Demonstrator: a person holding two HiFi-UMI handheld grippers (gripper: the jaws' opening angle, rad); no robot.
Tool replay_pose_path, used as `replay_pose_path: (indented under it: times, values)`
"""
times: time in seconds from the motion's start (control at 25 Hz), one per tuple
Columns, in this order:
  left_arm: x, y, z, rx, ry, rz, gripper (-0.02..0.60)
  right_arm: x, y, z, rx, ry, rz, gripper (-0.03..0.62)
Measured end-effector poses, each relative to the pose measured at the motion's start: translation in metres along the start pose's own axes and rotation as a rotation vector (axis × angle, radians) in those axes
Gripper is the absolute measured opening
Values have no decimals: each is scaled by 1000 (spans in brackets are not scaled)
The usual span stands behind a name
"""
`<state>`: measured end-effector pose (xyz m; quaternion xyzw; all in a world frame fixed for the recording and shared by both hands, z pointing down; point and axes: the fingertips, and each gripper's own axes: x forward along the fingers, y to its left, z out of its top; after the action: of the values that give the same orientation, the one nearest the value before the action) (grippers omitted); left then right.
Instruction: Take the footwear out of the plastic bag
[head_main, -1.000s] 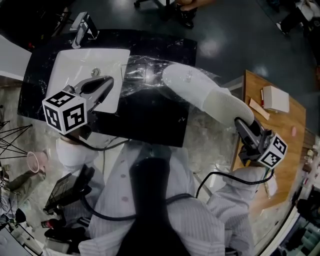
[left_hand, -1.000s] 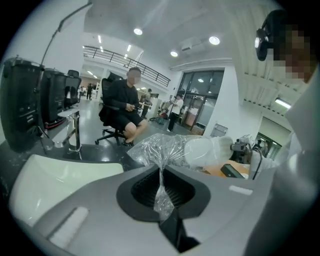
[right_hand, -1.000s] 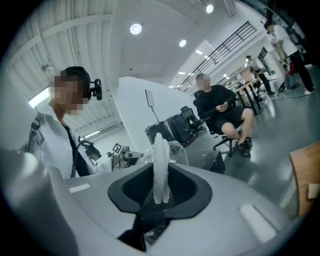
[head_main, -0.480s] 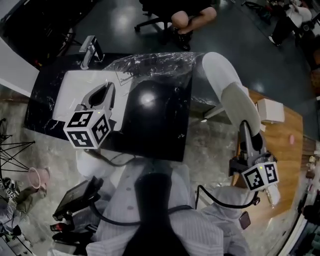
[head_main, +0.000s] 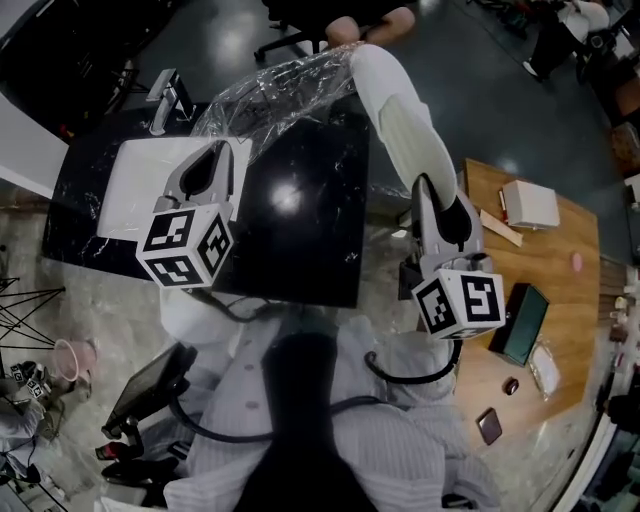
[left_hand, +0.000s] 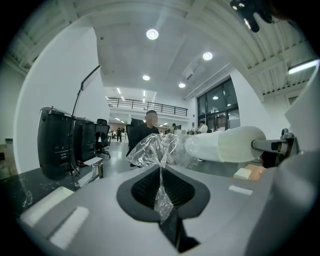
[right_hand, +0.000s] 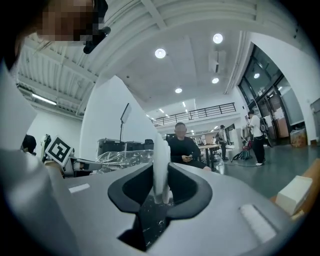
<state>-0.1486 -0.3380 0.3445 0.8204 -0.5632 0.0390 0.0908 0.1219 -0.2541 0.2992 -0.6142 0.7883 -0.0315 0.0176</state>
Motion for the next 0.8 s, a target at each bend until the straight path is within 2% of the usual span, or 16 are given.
replay_pose_path:
  times: [0.8]
  values:
    - [4,-14,-2,0,10,-37,12,11,2,-8,24,3,5,99]
